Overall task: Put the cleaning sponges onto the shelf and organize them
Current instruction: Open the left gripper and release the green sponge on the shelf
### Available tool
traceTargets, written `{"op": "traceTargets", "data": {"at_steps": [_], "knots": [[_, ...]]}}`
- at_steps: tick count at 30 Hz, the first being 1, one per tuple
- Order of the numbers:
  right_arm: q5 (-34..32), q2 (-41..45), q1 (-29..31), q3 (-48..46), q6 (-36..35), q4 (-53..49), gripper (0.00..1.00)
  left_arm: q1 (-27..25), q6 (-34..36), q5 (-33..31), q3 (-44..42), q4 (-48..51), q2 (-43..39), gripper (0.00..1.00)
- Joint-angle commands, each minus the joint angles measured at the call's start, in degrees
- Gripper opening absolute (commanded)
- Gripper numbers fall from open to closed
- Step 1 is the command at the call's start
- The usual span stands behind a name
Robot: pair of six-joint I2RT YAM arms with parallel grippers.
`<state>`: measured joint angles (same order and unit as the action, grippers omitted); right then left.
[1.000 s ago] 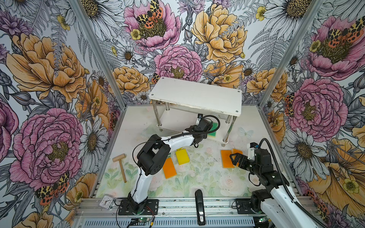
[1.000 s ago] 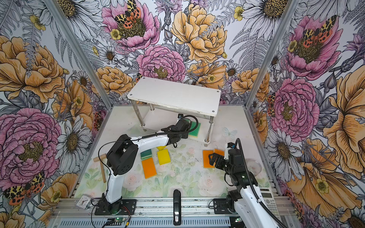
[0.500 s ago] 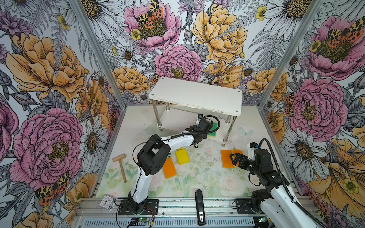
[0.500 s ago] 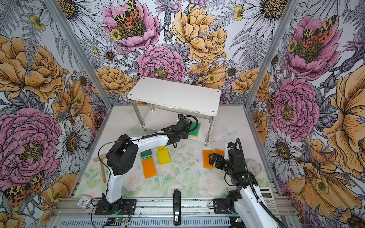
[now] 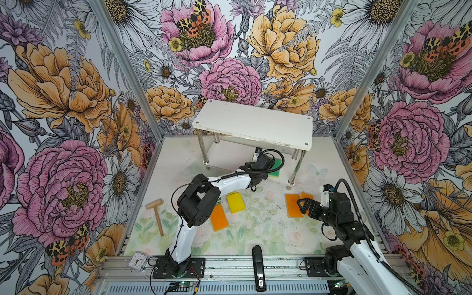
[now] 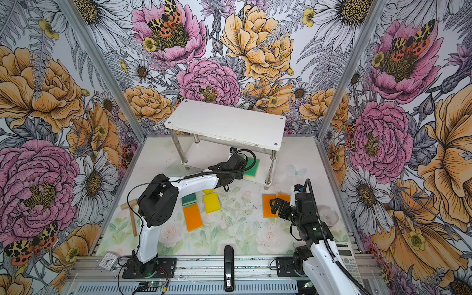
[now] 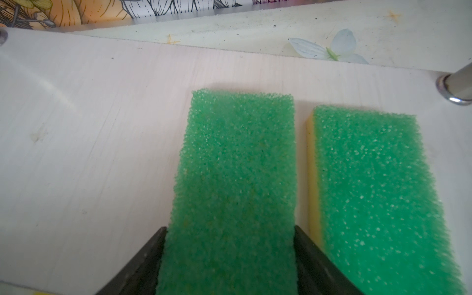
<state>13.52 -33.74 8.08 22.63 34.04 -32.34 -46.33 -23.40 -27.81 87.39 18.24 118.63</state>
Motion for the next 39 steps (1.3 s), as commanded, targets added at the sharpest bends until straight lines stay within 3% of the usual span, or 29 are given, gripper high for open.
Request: {"op": "traceTargets", "data": {"at_steps": [1, 39], "knots": [[-0.34, 0.86, 0.36, -0.37, 0.04, 1.16, 1.00, -0.10, 0.98, -1.54, 1.55, 0.38, -0.53, 0.74], [-0.53, 1.20, 0.32, -0.65, 0.14, 1.14, 1.00, -0.19, 3.16, 0.06, -0.89, -3.38, -0.60, 0.75]]}}
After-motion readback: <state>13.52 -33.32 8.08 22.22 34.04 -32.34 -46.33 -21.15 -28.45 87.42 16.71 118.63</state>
